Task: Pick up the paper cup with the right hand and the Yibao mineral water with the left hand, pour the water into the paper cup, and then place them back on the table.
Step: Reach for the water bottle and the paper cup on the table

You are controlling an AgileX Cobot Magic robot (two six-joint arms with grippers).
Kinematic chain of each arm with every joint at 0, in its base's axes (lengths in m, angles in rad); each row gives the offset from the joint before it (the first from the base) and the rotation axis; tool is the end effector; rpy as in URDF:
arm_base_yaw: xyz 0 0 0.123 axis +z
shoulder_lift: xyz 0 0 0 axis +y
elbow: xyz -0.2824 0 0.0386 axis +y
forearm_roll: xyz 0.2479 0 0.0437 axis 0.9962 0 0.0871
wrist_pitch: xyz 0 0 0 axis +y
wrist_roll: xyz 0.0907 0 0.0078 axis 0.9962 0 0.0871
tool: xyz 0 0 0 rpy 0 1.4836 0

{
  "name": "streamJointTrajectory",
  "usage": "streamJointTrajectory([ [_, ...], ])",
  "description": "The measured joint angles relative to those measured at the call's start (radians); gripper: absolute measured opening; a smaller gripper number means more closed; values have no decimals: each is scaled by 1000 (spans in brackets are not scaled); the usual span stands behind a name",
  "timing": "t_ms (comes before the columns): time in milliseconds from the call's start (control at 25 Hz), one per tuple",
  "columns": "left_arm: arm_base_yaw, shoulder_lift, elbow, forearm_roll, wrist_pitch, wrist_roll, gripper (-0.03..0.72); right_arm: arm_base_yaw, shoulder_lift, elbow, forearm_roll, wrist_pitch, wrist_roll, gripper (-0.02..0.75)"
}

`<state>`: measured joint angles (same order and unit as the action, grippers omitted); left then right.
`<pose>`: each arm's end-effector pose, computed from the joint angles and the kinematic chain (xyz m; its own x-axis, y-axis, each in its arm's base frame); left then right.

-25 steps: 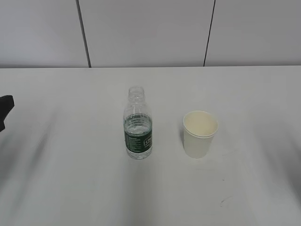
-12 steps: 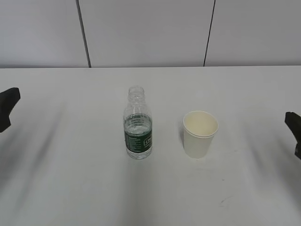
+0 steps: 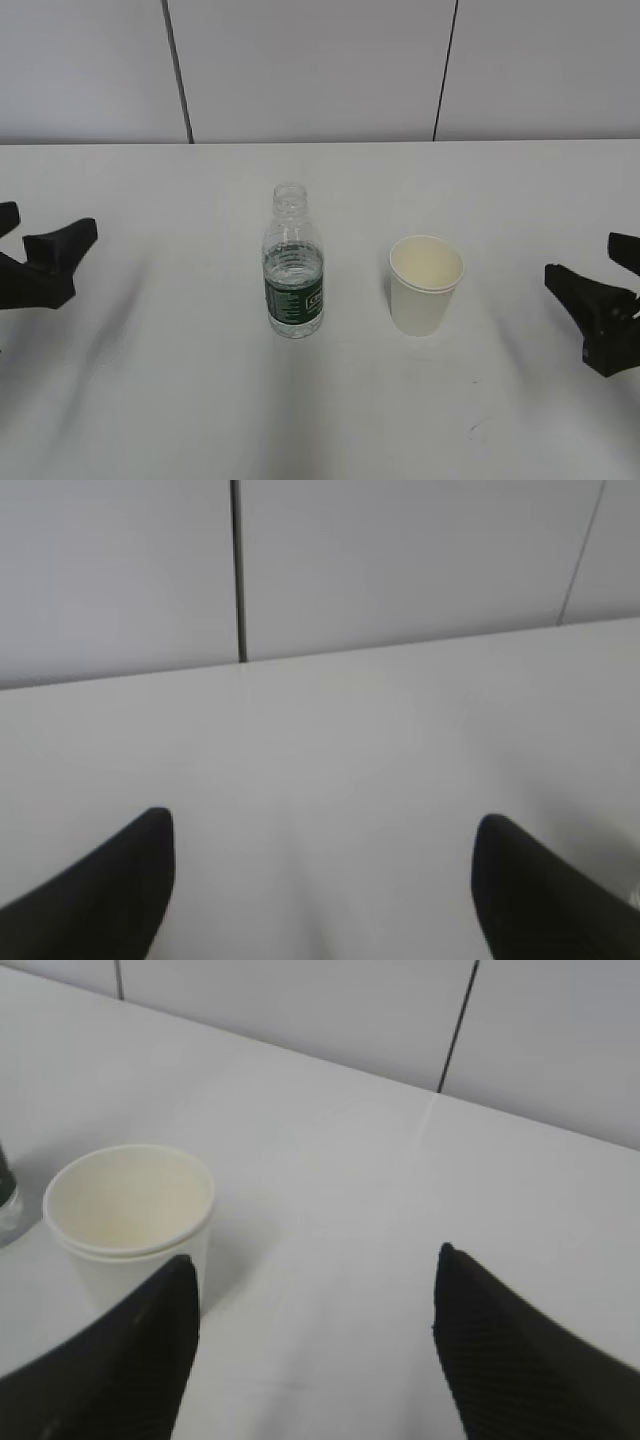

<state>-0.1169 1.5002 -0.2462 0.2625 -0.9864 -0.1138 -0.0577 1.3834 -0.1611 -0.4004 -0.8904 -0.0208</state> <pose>0.2207 -0.0457 0.1680 -0.1830 0.0543 -0.9816 0.3310 0.9436 -0.0095 0.1955 0.0163 0.1650 -0.2047 -0.2529 -0.9456 -0.3040 0.9347 -0.1842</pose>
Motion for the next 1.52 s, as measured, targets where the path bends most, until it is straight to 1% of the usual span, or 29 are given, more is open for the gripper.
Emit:
streamJointTrajectory([
  [120, 0, 73, -1, 84, -47, -11, 554, 0, 36, 0, -61, -2, 6, 572],
  [280, 0, 134, -5, 200, -134, -12, 554, 0, 69, -1, -90, -31, 14, 572],
  [400, 0, 156, -8, 237, -149, -14, 554, 0, 100, -2, -111, -50, 50, 572],
  [480, 0, 170, -8, 272, -150, -15, 554, 0, 127, -3, -152, -66, 60, 572],
  [600, 0, 197, -9, 361, -153, -15, 553, 0, 184, -5, -213, -147, 66, 572],
  [680, 0, 217, -9, 394, -153, -15, 553, 0, 235, -5, -232, -211, 66, 572],
  [760, 0, 236, -9, 401, -154, -15, 553, 0, 286, -5, -236, -240, 66, 577],
  [920, 0, 262, -9, 401, -154, -15, 553, 0, 400, -12, -231, -250, 66, 613],
  [1040, 0, 263, -11, 401, -154, -15, 553, 0, 466, -28, -231, -251, 66, 624],
  [1200, 0, 264, -18, 405, -154, -15, 553, 0, 536, -66, -231, -252, 68, 627],
  [1520, 0, 326, -74, 441, -156, -15, 553, 0, 603, -131, -249, -255, 68, 627],
])
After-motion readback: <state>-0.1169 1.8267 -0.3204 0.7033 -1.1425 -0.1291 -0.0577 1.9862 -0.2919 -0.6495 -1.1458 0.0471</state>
